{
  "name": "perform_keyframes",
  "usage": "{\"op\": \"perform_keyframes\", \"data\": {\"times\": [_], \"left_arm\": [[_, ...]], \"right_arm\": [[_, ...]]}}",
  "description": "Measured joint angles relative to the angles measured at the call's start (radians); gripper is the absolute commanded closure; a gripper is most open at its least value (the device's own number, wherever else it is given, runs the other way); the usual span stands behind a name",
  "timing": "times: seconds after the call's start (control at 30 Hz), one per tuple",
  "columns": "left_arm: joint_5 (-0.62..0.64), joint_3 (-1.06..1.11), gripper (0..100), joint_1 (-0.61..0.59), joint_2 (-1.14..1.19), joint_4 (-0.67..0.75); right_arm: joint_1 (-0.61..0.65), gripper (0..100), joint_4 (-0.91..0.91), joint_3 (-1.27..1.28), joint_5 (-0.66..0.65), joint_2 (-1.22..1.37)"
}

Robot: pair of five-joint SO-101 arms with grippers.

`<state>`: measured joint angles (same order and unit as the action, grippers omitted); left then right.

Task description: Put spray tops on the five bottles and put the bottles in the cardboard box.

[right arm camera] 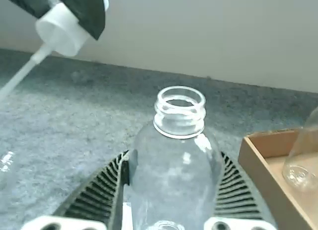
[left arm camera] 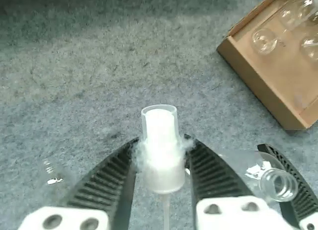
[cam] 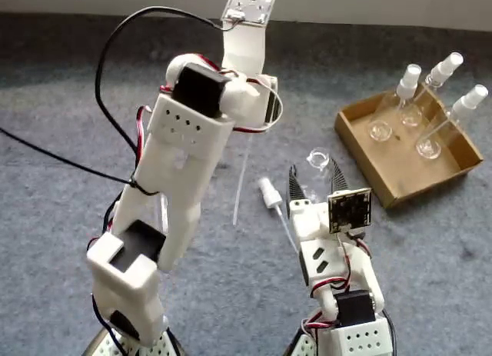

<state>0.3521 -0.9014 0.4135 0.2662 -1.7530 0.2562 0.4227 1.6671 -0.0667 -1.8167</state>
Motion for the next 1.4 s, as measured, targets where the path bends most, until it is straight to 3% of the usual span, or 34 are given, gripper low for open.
{"op": "perform_keyframes", "data": {"times": [0.23,0.53,0.87,1.03,1.4], "left_arm": [[-0.104,0.132,99,-0.002,-0.239,0.000],[-0.130,0.222,99,-0.002,-0.514,0.052],[-0.129,0.222,100,0.017,-0.545,0.137],[-0.130,0.222,100,0.126,-0.545,0.063],[-0.130,0.293,100,0.170,-0.624,0.005]], "right_arm": [[0.074,87.4,-0.015,0.000,0.000,0.000],[0.190,87.4,-0.017,0.000,0.000,0.000],[0.190,87.4,-0.017,0.000,0.000,0.000],[0.195,87.4,-0.017,0.000,0.000,0.000],[0.195,87.4,-0.017,0.000,0.000,0.000]]}}
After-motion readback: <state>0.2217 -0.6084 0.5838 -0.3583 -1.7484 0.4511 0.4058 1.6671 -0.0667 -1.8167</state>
